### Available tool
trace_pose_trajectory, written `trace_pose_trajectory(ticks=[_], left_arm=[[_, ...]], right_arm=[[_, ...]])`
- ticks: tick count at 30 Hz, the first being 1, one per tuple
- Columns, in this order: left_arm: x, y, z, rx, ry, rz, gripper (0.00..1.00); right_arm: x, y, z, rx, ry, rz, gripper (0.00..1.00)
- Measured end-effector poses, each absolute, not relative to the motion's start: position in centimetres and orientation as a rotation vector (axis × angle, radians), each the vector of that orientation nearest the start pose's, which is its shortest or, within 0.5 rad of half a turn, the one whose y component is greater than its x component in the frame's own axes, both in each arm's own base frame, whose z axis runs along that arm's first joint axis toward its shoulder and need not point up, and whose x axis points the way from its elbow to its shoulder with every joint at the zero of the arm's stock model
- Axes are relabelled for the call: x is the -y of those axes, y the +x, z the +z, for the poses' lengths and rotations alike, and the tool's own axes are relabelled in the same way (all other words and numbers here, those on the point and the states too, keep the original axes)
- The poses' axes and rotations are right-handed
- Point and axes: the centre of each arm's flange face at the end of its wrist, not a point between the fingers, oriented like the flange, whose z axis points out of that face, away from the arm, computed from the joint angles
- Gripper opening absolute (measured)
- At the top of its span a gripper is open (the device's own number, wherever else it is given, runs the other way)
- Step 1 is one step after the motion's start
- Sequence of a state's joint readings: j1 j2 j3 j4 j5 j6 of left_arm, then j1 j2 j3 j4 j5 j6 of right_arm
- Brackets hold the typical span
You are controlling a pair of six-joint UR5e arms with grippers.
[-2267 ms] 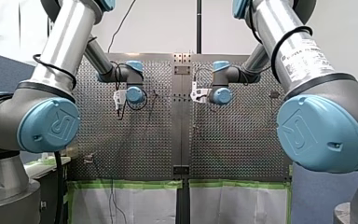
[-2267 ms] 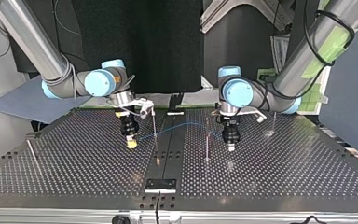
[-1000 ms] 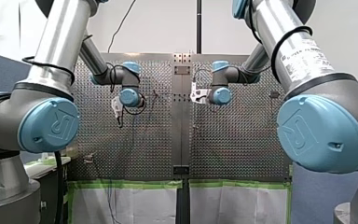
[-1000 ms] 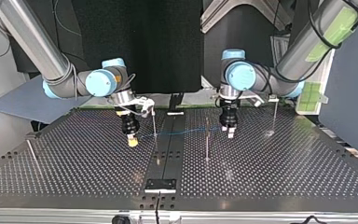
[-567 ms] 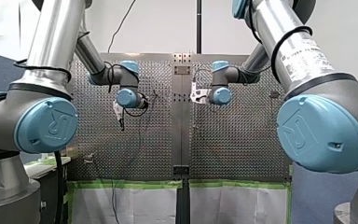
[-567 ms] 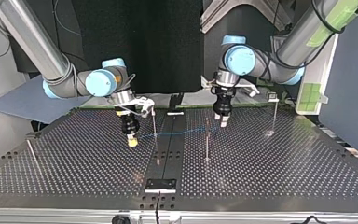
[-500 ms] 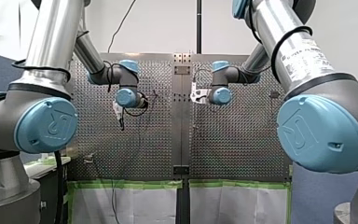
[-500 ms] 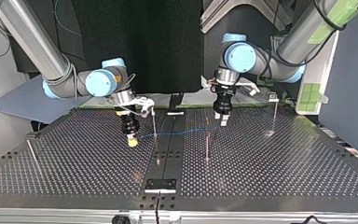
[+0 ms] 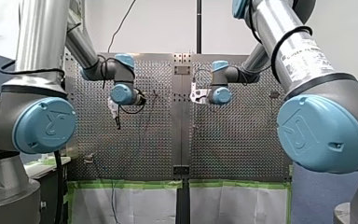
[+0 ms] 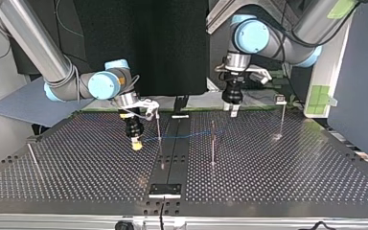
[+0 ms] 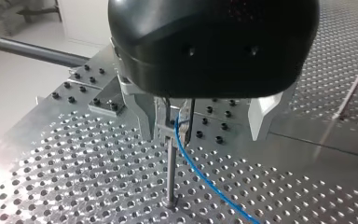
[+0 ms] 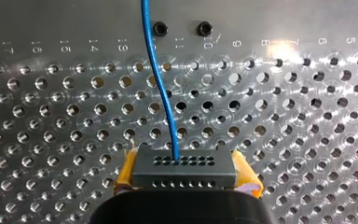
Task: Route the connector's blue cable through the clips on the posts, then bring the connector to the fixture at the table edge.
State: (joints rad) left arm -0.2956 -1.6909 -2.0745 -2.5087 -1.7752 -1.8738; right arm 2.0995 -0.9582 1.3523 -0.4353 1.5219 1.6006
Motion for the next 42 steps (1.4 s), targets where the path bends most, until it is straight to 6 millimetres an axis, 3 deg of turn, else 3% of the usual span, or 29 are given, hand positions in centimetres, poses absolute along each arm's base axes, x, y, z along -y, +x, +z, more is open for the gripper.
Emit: trace_pose_trajectory(ticks=[9,15,23,28,42], left_arm=[[25.3,38.1,27.7,-1.56,-0.097,-0.257,1.0],[27.2,37.7,30.2,-1.498,-0.078,-0.252,1.0],[29.6,36.7,28.5,-1.571,-0.021,-0.221,1.0],[29.7,36.6,28.1,-1.596,-0.013,-0.21,1.0],[29.1,38.3,29.4,-1.568,-0.044,-0.199,1.0]], right_arm=[[54.1,47.9,26.4,0.883,1.583,1.668,0.0],[54.0,47.9,26.3,0.888,1.591,1.662,0.0],[53.9,47.9,26.2,0.892,1.598,1.659,0.0],[53.9,47.9,26.2,0.893,1.602,1.657,0.0],[53.8,47.9,26.2,0.894,1.603,1.657,0.0]])
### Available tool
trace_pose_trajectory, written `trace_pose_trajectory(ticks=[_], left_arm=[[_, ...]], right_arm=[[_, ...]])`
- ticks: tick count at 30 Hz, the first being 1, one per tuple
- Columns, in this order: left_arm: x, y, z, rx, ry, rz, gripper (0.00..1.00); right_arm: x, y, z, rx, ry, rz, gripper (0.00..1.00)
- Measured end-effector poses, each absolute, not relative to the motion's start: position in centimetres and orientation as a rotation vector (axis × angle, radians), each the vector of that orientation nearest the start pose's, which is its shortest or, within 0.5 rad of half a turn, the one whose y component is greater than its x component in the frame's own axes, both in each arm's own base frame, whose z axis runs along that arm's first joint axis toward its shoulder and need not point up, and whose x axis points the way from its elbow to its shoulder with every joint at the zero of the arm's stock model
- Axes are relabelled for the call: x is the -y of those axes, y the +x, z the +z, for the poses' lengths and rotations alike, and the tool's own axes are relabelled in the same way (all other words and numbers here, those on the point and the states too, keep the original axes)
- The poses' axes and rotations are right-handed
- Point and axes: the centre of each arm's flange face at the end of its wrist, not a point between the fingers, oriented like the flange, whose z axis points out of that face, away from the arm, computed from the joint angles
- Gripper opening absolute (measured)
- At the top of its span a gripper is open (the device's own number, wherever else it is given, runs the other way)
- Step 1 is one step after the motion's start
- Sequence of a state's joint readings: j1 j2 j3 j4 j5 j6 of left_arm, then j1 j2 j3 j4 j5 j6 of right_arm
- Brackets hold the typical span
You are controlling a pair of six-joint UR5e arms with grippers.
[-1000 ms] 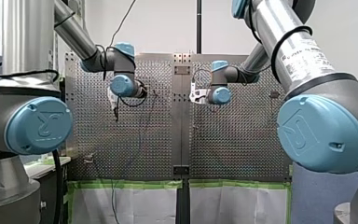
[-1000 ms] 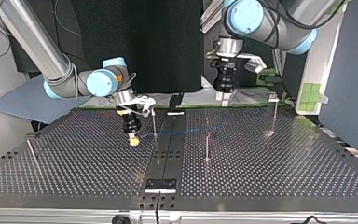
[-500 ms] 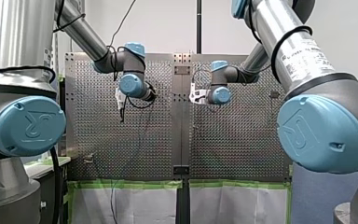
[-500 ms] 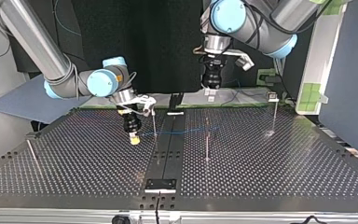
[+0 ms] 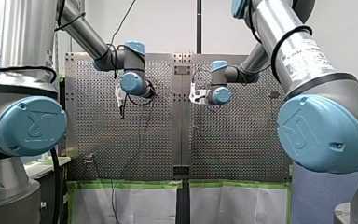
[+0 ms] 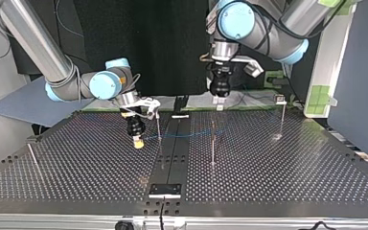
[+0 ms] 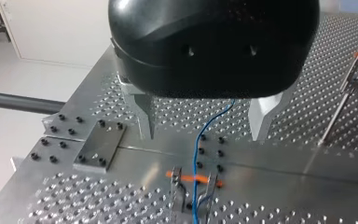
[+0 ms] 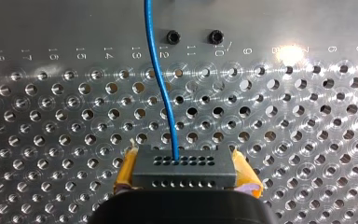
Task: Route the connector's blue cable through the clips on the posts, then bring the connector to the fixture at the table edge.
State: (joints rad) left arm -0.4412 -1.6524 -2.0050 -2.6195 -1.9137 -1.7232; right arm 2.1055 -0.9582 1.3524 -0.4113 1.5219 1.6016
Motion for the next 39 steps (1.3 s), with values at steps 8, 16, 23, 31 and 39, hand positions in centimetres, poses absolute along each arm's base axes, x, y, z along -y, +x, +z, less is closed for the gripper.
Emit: trace_pose_trajectory(ticks=[8,16,23,31,39], left_arm=[[28.3,39.7,28.1,-1.581,-0.062,-0.176,1.0],[28.1,40.3,28.0,-1.573,-0.058,-0.173,1.0],[27.9,41.0,28.4,-1.548,-0.054,-0.159,1.0],[27.4,41.6,28.8,-1.537,-0.05,-0.138,1.0],[27.1,41.8,28.8,-1.538,-0.053,-0.132,1.0]], right_arm=[[53.8,47.9,26.1,0.894,1.604,1.656,0.0],[53.8,47.9,26.1,0.895,1.606,1.655,0.0],[53.8,47.9,26.1,0.895,1.606,1.654,0.0],[53.8,47.9,26.1,0.895,1.607,1.653,0.0],[53.8,48.0,26.1,0.894,1.608,1.654,0.0]])
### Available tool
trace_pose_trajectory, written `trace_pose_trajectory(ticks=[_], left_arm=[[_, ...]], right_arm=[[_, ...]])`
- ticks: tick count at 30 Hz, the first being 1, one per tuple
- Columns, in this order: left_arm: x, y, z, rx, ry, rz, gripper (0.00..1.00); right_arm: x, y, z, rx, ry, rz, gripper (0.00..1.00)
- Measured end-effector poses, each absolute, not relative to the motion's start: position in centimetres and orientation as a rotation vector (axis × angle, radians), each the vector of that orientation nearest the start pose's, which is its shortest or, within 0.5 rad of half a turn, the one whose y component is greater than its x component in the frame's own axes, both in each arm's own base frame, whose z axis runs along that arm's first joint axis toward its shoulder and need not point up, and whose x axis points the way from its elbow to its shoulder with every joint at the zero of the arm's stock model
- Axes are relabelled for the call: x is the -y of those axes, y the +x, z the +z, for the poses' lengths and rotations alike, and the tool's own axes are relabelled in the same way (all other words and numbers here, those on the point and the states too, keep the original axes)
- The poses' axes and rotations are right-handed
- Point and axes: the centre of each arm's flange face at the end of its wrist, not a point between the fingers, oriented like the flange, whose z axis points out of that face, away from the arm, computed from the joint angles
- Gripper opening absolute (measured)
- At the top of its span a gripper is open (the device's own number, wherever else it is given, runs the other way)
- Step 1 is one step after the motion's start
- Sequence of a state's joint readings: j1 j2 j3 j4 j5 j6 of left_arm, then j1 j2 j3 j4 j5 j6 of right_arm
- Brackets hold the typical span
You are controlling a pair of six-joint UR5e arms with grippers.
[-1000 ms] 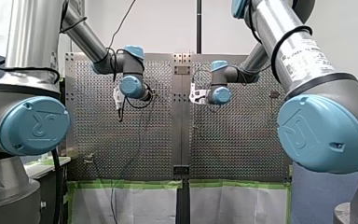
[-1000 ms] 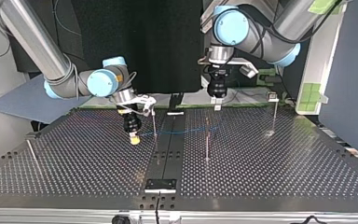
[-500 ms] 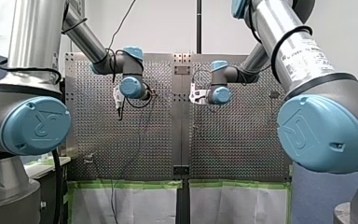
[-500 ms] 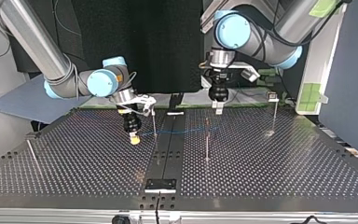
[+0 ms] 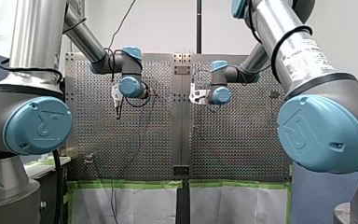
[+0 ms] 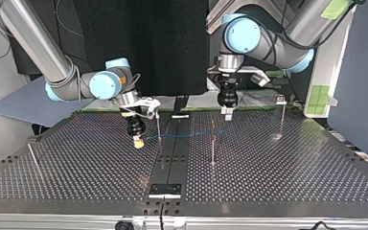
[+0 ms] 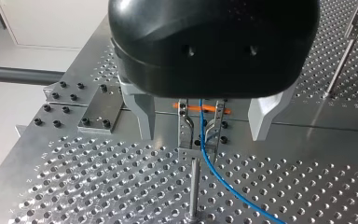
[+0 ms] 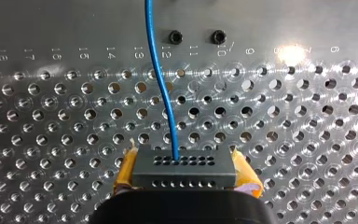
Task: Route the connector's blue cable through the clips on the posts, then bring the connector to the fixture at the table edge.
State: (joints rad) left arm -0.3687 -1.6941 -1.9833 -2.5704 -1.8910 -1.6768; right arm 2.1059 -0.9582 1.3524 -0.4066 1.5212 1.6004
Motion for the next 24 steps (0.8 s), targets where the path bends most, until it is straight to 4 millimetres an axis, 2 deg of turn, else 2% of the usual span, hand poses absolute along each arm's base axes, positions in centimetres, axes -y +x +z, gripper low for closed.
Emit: trace_pose_trajectory(ticks=[13,24], left_arm=[[27.3,41.7,28.8,-1.54,-0.039,-0.137,1.0],[28.5,41.3,28.9,-1.534,0.024,-0.174,1.0]], right_arm=[[53.7,48.0,26.1,0.894,1.609,1.654,0.0],[53.8,48.0,26.1,0.892,1.607,1.657,0.0]])
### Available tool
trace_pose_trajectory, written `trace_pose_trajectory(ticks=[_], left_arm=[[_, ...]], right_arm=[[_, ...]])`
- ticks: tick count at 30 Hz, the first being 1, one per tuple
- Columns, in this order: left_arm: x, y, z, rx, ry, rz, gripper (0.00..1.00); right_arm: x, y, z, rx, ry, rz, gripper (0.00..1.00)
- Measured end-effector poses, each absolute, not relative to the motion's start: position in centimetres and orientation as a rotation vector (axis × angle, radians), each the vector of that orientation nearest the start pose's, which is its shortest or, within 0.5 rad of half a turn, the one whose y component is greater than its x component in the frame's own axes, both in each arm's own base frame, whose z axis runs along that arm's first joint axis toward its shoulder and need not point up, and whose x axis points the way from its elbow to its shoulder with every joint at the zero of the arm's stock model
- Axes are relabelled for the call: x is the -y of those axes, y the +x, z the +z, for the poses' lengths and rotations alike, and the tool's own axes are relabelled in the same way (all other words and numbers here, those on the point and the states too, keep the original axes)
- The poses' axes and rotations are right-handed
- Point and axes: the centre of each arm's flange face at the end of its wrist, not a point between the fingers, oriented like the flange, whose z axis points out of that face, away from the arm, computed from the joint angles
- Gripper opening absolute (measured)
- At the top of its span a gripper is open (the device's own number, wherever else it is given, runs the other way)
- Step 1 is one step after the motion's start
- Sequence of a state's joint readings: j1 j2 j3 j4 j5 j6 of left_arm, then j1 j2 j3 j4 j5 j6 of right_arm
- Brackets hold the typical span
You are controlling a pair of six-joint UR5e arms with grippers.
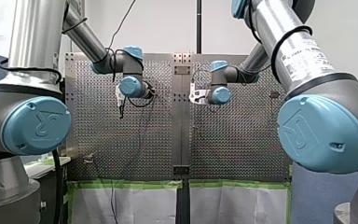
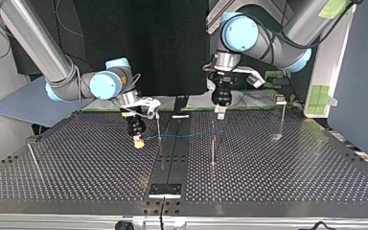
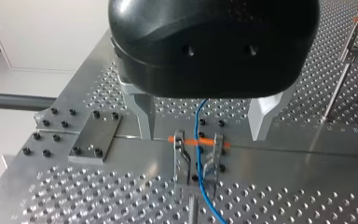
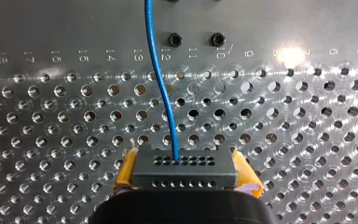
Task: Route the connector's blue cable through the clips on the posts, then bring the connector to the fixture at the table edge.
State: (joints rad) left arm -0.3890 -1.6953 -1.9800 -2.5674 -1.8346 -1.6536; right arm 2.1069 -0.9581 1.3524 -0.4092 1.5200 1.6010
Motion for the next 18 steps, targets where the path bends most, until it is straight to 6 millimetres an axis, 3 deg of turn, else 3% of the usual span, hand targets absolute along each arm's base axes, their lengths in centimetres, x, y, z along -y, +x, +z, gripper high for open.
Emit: trace_pose_trajectory(ticks=[8,18], left_arm=[[30.6,41.5,30.2,-1.503,0.018,-0.198,1.0],[34.3,41.7,29.3,-1.539,0.06,-0.155,1.0]], right_arm=[[53.8,48.1,26.1,0.889,1.607,1.659,0.0],[53.7,48.1,26.1,0.89,1.611,1.658,0.0]])
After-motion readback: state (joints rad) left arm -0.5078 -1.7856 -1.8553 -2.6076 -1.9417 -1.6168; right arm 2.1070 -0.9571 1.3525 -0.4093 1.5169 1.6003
